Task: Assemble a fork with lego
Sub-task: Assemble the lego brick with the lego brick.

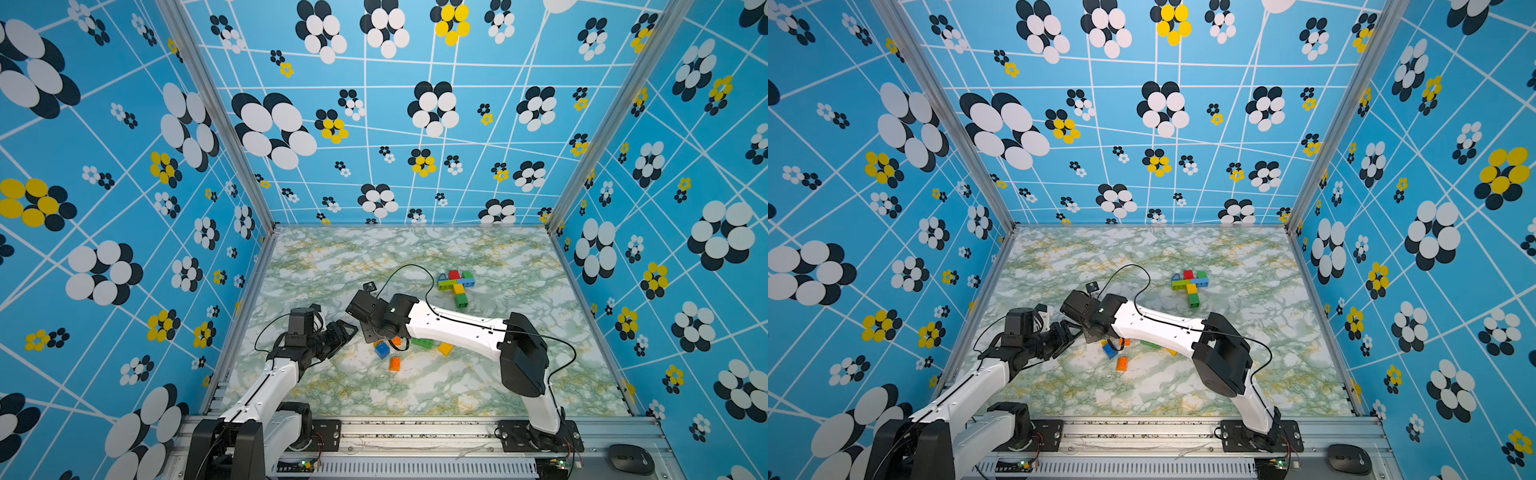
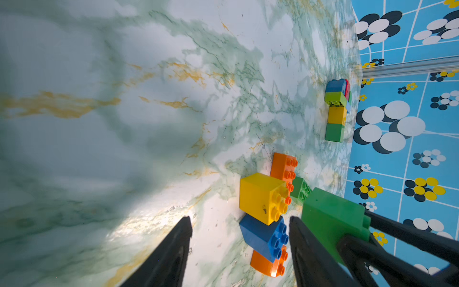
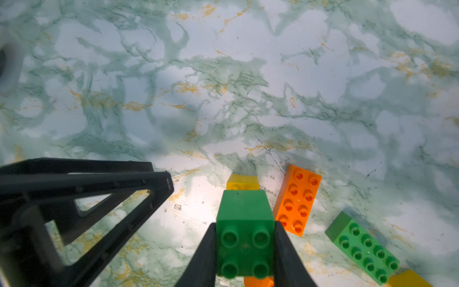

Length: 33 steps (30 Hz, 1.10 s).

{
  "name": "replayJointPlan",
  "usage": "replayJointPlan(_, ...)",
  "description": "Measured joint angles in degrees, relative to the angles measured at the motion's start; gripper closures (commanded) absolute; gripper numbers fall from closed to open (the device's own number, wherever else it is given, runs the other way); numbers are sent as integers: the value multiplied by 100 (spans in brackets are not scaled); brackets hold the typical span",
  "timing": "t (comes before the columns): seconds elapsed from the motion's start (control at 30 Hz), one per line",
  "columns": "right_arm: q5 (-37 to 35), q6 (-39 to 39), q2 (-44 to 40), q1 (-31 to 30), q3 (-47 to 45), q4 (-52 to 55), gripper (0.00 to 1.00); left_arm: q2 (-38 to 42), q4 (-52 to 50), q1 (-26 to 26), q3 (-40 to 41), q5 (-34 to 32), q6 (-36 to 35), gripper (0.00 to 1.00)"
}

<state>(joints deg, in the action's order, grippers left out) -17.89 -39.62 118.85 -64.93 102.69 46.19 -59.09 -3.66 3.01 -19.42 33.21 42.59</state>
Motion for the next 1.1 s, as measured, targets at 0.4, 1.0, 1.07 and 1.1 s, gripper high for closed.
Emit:
replayJointPlan(0.4, 0, -219, 387, -15, 289, 210, 100, -197, 118, 0, 4, 136, -66, 34)
replayJointPlan(1.0, 74, -400, 667, -31, 636, 472, 100, -271, 120, 0, 4, 153, -168, 34)
replayJointPlan(1.07, 52, -431, 721, -50, 726, 573, 100, -271, 120, 0, 4, 155, -168, 34)
replayJointPlan(1.1, 33, -450, 748, -59, 763, 605, 100, -271, 120, 0, 4, 155, -168, 34)
